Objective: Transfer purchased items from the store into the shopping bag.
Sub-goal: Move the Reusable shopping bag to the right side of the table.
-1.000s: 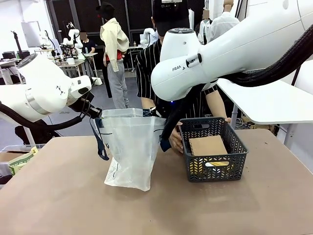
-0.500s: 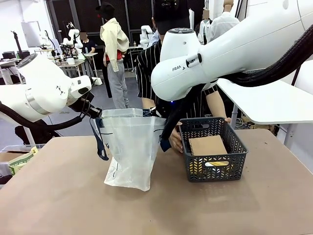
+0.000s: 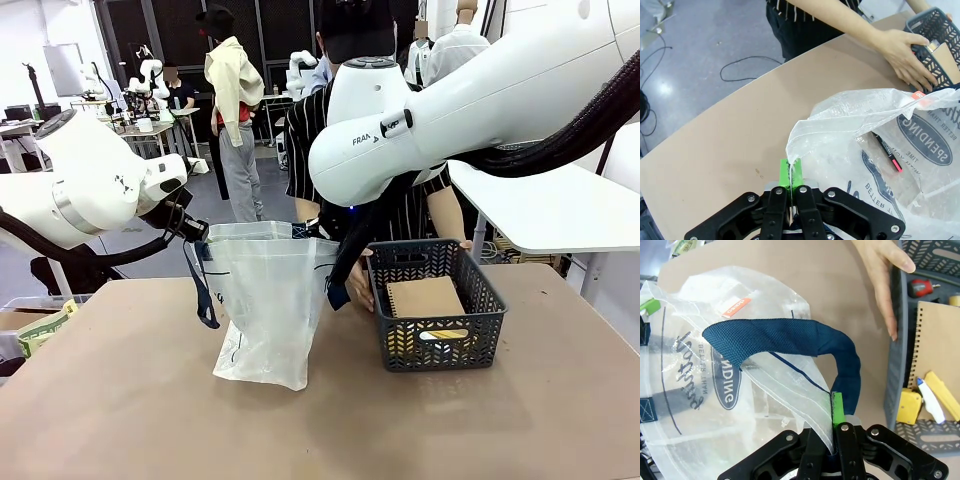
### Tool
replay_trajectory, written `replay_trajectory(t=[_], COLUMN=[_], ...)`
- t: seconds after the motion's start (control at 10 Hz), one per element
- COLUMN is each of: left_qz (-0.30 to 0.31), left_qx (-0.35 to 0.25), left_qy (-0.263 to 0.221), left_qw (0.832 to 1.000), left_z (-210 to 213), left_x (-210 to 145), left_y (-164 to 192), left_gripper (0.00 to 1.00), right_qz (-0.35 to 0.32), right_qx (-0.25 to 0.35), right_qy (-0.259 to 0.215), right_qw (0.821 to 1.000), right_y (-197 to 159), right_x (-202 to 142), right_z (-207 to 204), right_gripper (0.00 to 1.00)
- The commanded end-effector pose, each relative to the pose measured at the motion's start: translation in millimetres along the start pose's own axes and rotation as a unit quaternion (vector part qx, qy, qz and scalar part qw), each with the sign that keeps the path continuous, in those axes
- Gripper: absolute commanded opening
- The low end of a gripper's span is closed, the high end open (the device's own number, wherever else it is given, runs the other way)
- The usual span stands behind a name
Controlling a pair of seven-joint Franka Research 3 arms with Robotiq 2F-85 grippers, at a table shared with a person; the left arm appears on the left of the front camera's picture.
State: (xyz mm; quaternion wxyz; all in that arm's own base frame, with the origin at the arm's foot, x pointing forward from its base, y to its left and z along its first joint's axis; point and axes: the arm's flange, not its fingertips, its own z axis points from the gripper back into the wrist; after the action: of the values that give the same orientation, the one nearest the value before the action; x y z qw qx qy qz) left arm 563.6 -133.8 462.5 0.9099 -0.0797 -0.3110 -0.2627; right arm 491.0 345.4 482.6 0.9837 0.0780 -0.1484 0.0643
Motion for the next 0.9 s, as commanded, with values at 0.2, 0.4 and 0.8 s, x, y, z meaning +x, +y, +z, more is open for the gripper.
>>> replay_trajectory(t=[0.2, 0.4, 0.8], left_qz=[0.003, 0.003, 0.003], left_qx=[0.002, 0.002, 0.002], left_qy=[-0.001, -0.001, -0.001], left_qw=[1.000, 1.000, 1.000], left_z=[4.1, 4.1, 4.1], left_x=[-0.7, -0.7, -0.7], left_y=[0.3, 0.3, 0.3], left_gripper=[0.00, 0.00, 0.00], right_qz=[-0.003, -0.003, -0.003], right_qx=[0.008, 0.008, 0.008], right_qy=[0.003, 0.003, 0.003], right_qw=[1.000, 1.000, 1.000], right_y=[-3.2, -3.2, -3.2], right_x=[-4.1, -4.1, -4.1], right_z=[-1.1, -1.1, -1.1], right_gripper=[0.00, 0.00, 0.00])
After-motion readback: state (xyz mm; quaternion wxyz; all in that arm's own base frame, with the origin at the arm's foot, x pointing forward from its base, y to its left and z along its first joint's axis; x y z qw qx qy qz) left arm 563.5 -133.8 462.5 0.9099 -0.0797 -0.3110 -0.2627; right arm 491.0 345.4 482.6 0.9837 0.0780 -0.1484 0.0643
